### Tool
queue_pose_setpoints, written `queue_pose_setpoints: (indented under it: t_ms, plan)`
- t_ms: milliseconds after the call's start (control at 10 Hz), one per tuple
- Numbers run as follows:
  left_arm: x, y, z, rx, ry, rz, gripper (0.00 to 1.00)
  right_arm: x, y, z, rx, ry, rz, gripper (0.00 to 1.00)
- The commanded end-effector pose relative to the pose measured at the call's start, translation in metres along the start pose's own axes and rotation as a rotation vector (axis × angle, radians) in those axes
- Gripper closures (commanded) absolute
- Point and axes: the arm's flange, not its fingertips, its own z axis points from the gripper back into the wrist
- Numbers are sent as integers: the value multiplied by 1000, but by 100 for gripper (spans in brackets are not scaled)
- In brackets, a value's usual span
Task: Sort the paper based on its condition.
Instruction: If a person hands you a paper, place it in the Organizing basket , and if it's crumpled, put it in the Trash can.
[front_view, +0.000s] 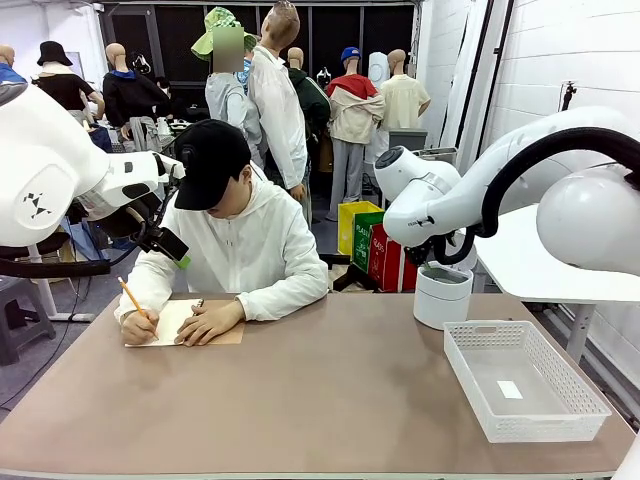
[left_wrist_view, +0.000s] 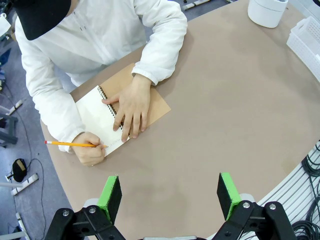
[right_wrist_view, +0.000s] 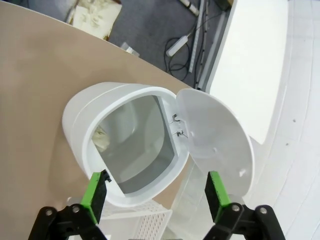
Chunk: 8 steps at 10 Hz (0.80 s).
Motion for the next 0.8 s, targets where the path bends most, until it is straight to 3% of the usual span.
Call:
queue_pose_setpoints:
  t_ms: [0, 700]
  plan:
    - [0, 1, -1, -2, -4, 4, 0, -1, 1, 9, 14, 23, -14, 0]
    - [0, 1, -1, -2, -4, 4, 0, 0, 0, 0, 0, 0, 0, 0]
